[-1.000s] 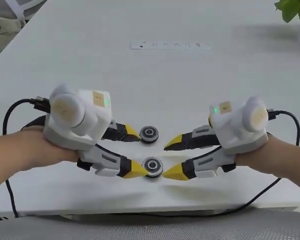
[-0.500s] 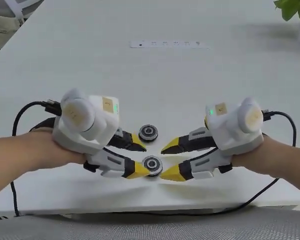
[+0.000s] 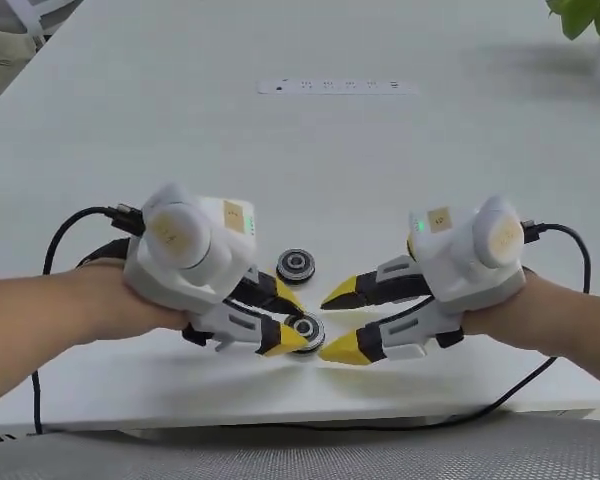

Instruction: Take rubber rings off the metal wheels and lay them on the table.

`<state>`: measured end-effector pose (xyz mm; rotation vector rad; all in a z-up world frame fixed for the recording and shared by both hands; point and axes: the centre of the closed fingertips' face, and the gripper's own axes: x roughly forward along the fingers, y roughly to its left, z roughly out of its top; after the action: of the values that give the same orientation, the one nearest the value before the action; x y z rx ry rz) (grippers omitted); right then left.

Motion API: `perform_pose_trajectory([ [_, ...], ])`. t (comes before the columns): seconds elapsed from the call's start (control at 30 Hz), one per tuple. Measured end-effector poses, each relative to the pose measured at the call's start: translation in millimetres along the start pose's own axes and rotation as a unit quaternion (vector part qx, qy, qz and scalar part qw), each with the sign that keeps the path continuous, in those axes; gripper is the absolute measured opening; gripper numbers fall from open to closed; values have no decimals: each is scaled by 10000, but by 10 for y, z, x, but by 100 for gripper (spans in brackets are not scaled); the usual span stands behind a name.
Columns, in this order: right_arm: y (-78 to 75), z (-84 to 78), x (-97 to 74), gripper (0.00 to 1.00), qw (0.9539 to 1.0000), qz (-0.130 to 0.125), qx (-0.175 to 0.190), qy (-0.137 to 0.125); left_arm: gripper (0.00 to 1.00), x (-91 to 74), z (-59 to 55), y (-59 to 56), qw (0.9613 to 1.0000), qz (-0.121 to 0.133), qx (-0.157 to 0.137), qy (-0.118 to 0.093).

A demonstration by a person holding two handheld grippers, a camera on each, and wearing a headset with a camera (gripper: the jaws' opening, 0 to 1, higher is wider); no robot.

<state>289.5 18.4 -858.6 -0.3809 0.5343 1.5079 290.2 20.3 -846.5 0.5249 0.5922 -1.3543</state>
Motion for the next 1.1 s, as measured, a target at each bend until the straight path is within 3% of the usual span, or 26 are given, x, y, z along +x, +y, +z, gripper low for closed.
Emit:
perform_pose_trajectory([
  [0.2, -7, -6, 5, 34, 10000, -7, 6, -2, 16, 21, -35, 18, 9999, 41, 60, 84],
  [0.8, 45, 35, 101, 29, 9995, 122, 252, -149, 14, 60, -17, 26, 9996, 239, -88, -139],
  [1.1, 14, 38, 133, 29, 9997, -36, 155, -170, 14, 54, -11, 28, 9992, 309, -148, -204],
])
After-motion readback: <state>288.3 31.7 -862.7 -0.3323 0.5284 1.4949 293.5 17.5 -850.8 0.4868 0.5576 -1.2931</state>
